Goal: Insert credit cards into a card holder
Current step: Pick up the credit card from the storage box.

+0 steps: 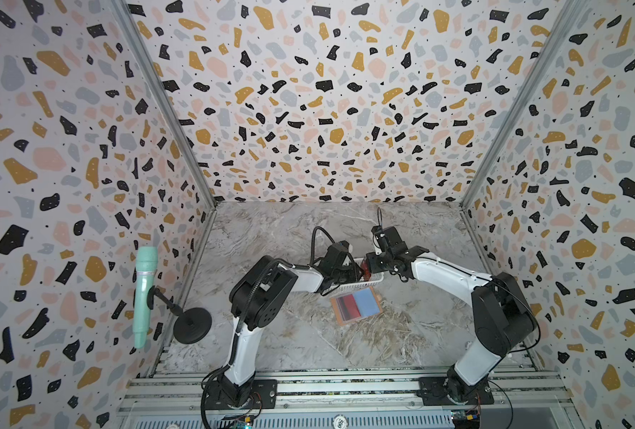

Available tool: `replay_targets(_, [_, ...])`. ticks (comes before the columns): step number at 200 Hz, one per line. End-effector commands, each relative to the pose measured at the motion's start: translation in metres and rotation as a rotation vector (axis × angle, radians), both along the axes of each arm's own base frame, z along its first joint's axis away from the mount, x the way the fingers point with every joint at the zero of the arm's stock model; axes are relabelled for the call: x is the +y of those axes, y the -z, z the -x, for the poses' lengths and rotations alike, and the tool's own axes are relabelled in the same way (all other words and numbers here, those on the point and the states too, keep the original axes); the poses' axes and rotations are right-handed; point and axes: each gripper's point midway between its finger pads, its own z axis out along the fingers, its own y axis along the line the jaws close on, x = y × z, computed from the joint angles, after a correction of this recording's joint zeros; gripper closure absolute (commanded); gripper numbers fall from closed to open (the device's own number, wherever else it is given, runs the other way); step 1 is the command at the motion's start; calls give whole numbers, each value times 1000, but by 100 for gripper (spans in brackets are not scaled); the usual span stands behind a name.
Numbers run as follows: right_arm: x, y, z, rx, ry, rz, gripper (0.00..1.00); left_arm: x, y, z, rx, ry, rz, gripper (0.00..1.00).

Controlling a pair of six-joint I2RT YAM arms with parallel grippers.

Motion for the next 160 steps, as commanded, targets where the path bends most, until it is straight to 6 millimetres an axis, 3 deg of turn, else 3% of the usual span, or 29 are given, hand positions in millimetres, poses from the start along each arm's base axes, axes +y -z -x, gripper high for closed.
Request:
replay_targets(1, [3,-12,6,-12,-7,-10,56,-2,9,1,17,4,9,70])
replay_targets(41, [9,-6,7,1,-19,-18,69,-3,7,1,13,4,13,70])
replay_targets(160, [16,14,10,40,-32,-15,82,-3,5,0,9,5,17,71])
